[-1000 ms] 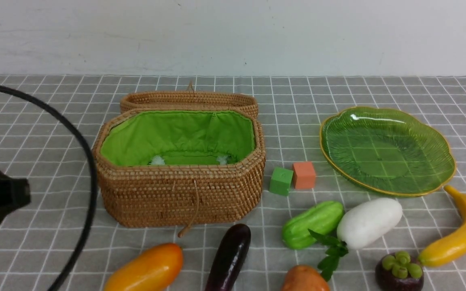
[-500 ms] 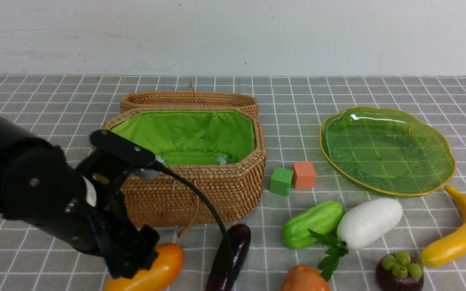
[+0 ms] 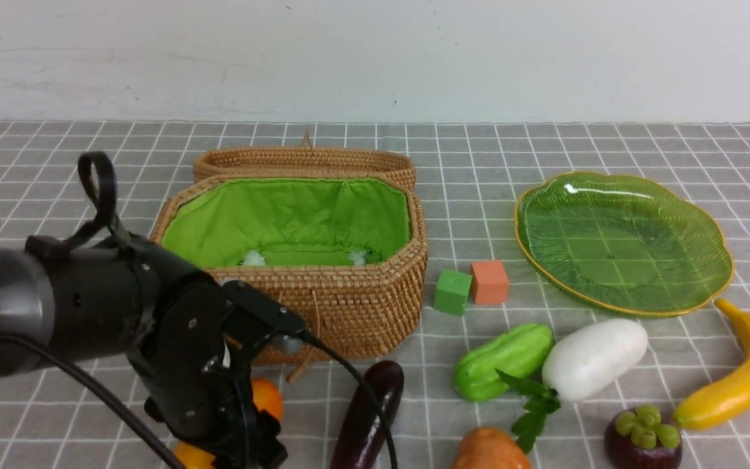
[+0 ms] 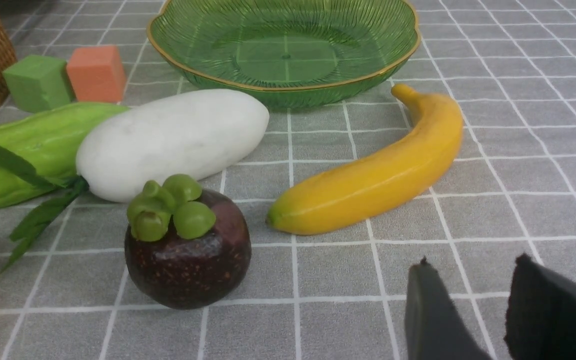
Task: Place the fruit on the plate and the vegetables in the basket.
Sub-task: Grab the mango with your left arm and place it on the right plate
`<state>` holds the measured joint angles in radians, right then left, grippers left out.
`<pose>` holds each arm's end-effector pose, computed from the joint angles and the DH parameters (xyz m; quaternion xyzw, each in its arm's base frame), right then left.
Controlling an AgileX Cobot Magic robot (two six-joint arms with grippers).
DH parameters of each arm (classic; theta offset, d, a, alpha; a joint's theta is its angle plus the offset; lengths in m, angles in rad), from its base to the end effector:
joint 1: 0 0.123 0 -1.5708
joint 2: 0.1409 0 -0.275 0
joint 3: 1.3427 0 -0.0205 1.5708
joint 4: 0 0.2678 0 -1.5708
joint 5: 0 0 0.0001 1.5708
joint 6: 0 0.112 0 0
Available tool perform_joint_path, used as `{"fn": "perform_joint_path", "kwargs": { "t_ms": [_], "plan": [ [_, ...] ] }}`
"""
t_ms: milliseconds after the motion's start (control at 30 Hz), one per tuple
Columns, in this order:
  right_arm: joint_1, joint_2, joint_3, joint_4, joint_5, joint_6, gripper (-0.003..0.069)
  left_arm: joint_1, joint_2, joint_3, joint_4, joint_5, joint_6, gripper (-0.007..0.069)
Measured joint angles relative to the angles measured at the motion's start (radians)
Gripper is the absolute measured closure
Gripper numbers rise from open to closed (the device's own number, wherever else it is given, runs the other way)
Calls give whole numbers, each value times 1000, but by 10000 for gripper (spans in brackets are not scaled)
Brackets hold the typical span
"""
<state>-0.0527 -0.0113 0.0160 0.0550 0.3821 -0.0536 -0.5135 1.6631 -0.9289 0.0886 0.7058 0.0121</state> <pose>0.0995 -0.0029 0.1679 0.0141 0.8044 -0.0082 0.5938 0.2766 -0.1486 0.1363 0.2873 0.9511 0.0043 0.1133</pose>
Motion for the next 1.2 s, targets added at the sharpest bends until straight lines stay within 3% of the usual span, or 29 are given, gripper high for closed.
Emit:
{"fn": "perform_joint_path", "kwargs": {
  "t_ms": [200, 400, 600, 633, 800, 900, 1067, 1200],
  "plan": [
    [0, 0, 0, 0, 0, 0, 417, 0, -118, -202, -108, 273, 56, 121],
    [0, 0, 0, 0, 0, 0, 417, 0, -220, -437, -202, 330, 115, 121],
    [0, 0, 0, 0, 0, 0, 417, 0, -222, -583, -282, -54, 123, 121],
    [0, 0, 0, 0, 0, 0, 417, -1, -183, -588, -347, -238, 123, 121],
    [0, 0, 0, 0, 0, 0, 417, -44, -12, -599, -495, -586, 123, 121],
    [0, 0, 0, 0, 0, 0, 417, -88, 111, -650, -499, -651, 157, 121],
    [0, 0, 0, 0, 0, 0, 417, -181, 354, -881, -451, -591, 269, 121],
    [0, 0, 0, 0, 0, 0, 417, -231, 515, -1037, -471, -589, 272, 121]
  ]
}}
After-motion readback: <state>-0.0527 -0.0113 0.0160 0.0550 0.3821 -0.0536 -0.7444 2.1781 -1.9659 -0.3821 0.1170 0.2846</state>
